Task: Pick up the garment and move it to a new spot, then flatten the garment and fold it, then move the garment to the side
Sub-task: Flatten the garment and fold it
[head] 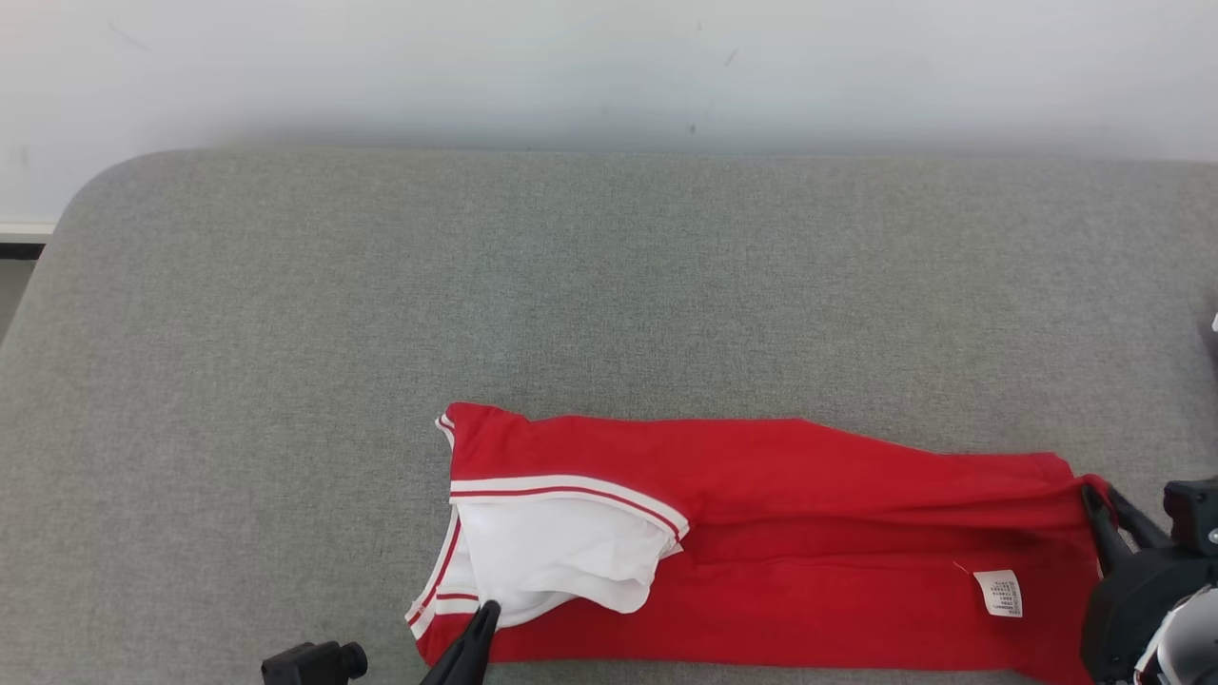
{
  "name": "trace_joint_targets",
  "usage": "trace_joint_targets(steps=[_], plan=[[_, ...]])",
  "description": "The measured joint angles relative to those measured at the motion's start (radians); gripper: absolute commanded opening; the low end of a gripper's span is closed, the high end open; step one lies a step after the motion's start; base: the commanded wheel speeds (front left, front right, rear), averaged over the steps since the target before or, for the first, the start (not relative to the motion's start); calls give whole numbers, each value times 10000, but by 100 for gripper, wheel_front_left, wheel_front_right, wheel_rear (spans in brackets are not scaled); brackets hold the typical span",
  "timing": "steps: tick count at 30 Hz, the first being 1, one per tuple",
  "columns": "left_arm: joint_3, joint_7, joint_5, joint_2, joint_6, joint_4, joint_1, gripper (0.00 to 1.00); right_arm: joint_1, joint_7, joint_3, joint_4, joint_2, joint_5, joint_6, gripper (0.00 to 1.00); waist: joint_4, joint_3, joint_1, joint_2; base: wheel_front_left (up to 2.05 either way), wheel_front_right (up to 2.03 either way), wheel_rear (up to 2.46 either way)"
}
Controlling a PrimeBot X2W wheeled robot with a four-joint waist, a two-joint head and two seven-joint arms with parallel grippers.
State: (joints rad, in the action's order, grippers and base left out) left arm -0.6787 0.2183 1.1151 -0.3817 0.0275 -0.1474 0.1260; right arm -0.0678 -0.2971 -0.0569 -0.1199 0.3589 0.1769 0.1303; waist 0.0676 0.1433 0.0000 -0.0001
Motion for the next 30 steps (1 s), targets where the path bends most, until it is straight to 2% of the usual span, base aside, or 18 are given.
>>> trace_joint_targets(steps=[1,2,3,4,8,11,14,18,21,24,30], plan=[[0,2,-4,8,-12,-61,-13,11,38,-12,-84,8,-21,-12,0,100,1,-26,0,0,0,0,0],[-4,8,-48,6,-23,-125,-12,11,66,-17,-146,8,-46,-10,0,100,2,-52,0,0,0,0,0],[-15,25,-123,15,-69,-192,-12,83,86,-21,-150,-4,-58,-4,0,100,2,-81,0,0,0,0,0],[-12,88,-173,35,-102,-268,-12,100,110,-21,-151,-10,-79,27,0,100,1,-113,0,0,0,0,0],[15,222,-646,50,-282,-493,-6,100,362,-21,-221,52,-192,295,0,100,11,-292,0,0,0,0,0],[428,370,-1072,19,-376,-485,-16,100,725,-19,-560,349,-405,566,0,100,30,-468,0,1,0,0,0],[1492,414,-1871,146,-468,-159,-139,100,1079,-113,-1072,579,-736,855,0,100,51,-661,0,1,0,0,0],[3009,441,-3471,671,-529,577,-675,100,1337,-389,-1875,780,-1517,1312,0,100,82,-913,0,0,0,0,0],[3894,441,-4589,997,-435,951,-1088,100,1352,-652,-2201,805,-1937,1538,0,100,90,-1048,-1,0,0,0,0],[4750,441,-5705,1436,-123,1244,-1455,100,1205,-1072,-2577,633,-2270,1588,0,100,77,-1069,-1,0,0,0,0],[5685,441,-6667,1954,272,1419,-1697,100,602,-1722,-3112,232,-2548,1569,0,100,96,-923,1,1,0,0,0]])
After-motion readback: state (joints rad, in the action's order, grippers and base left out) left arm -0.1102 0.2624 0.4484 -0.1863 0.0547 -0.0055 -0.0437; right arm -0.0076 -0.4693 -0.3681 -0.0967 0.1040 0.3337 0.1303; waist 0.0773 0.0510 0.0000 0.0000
